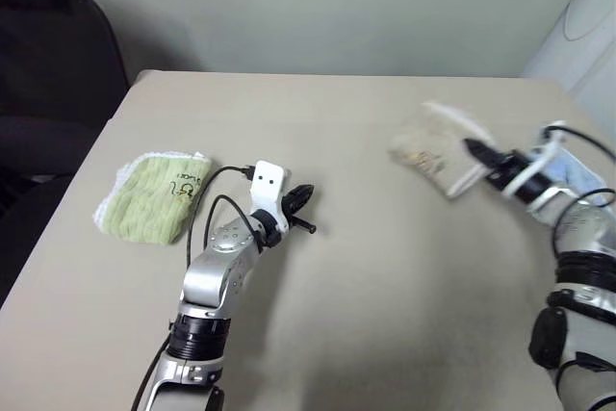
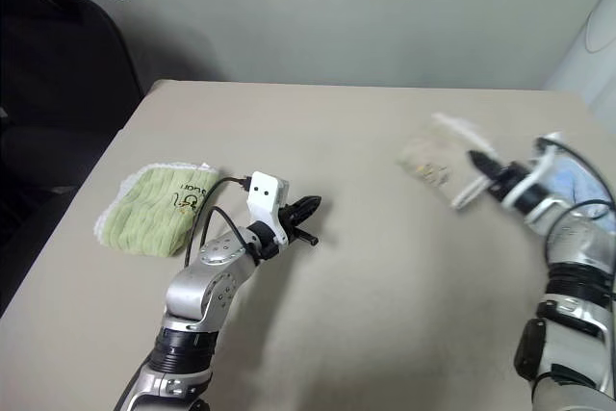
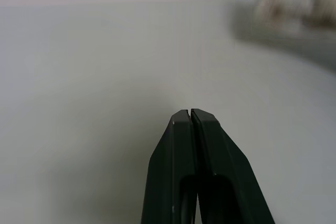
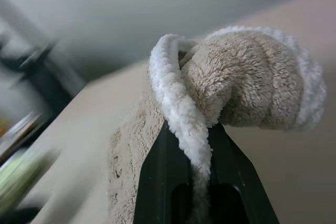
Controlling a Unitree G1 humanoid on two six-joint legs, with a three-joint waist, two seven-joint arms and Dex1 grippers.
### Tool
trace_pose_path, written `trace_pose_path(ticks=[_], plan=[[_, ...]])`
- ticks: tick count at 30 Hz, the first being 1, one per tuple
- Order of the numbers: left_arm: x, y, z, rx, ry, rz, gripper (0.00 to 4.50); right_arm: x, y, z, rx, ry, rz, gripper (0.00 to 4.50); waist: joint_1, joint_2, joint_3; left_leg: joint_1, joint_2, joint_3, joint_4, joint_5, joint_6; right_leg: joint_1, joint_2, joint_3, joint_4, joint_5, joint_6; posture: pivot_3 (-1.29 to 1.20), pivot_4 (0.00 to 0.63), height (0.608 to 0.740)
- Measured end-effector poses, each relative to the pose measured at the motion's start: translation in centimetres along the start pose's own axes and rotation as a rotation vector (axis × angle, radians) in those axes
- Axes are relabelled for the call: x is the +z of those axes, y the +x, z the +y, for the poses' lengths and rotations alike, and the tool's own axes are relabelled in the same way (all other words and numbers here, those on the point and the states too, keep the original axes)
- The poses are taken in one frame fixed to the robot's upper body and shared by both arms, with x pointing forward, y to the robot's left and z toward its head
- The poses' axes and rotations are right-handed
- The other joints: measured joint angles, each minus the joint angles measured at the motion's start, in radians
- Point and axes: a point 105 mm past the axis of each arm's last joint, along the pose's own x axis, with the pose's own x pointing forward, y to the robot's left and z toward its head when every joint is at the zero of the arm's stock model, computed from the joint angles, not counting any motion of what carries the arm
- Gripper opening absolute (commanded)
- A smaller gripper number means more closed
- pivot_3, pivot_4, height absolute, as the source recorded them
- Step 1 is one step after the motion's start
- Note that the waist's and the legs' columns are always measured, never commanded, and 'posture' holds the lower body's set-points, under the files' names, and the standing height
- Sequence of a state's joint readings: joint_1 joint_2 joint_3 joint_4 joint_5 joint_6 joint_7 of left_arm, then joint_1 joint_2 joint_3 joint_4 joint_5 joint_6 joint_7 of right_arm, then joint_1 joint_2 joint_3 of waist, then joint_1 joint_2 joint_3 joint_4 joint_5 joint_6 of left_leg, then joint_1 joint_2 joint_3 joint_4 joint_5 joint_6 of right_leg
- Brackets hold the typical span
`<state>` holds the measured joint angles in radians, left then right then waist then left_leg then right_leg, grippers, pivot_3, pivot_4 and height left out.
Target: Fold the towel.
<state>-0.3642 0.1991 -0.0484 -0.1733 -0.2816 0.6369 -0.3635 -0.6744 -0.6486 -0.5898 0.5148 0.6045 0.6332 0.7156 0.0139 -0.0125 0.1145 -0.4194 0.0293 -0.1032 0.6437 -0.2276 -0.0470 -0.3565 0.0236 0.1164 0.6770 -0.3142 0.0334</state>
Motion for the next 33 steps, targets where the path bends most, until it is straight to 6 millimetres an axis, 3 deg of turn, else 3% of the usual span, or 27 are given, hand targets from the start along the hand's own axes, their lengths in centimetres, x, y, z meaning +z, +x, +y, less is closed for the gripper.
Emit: trace_pose_path(ticks=[3, 5, 8, 12, 20, 25, 33], plan=[[0.0, 0.2, -0.5, -0.02, 0.001, 0.0, 0.11, 2.3, -2.4, -4.0, -0.19, -0.016, -0.071, 0.03, 0.001, 0.0, 0.0, 0.0, 0.0, 0.0, 0.0, 0.0, 0.0, 0.0, 0.0, 0.0, 0.0, 0.0, 0.0, 0.0, 0.15, 0.74], [0.0, 0.4, -0.7, -0.028, 0.002, 0.004, 0.11, 2.4, -4.0, -6.7, -0.325, -0.001, -0.074, 0.03, 0.001, 0.0, 0.0, 0.001, 0.0, 0.001, -0.002, 0.0, 0.001, 0.0, 0.0, 0.001, 0.0, 0.0, 0.0, 0.0, 0.15, 0.74], [-0.3, 0.8, -1.4, -0.054, 0.004, 0.017, 0.11, 0.1, -5.4, -9.3, -0.455, -0.007, 0.01, 0.03, 0.0, 0.0, 0.0, 0.003, 0.001, 0.002, -0.002, -0.001, 0.002, 0.0, 0.0, 0.002, 0.001, 0.0, 0.0, 0.0, 0.15, 0.74], [-0.4, 1.2, -2.5, -0.093, 0.014, 0.025, 0.11, -2.4, -5.9, -10.9, -0.556, -0.114, 0.106, 0.03, -0.004, 0.002, -0.001, 0.003, 0.001, 0.003, -0.002, -0.002, 0.003, -0.001, 0.0, 0.003, 0.002, 0.0, 0.0, 0.0, 0.15, 0.74], [-1.4, 1.0, -2.6, -0.08, 0.001, 0.048, 0.11, -2.2, -6.8, -11.9, -0.634, -0.15, 0.037, 2.57, 0.003, 0.003, -0.001, 0.003, 0.001, 0.003, 0.0, -0.003, 0.006, 0.001, -0.001, 0.003, 0.001, 0.0, 0.0, 0.0, 0.15, 0.74], [-1.3, 0.9, -2.8, -0.082, -0.004, 0.043, 0.11, -1.9, -8.9, -13.0, -0.715, -0.132, -0.055, 4.29, 0.009, 0.003, -0.001, 0.003, 0.0, 0.003, 0.0, -0.004, 0.006, 0.001, -0.001, 0.003, 0.001, 0.0, 0.0, 0.0, 0.15, 0.74], [-1.3, 1.3, -3.1, -0.09, -0.019, 0.04, 0.11, 0.0, -12.5, -13.4, -0.77, -0.116, -0.209, 4.29, 0.012, 0.003, -0.001, 0.003, 0.0, 0.004, 0.0, -0.005, 0.008, 0.002, -0.001, 0.003, 0.0, 0.0, 0.0, 0.0, 0.15, 0.74]])
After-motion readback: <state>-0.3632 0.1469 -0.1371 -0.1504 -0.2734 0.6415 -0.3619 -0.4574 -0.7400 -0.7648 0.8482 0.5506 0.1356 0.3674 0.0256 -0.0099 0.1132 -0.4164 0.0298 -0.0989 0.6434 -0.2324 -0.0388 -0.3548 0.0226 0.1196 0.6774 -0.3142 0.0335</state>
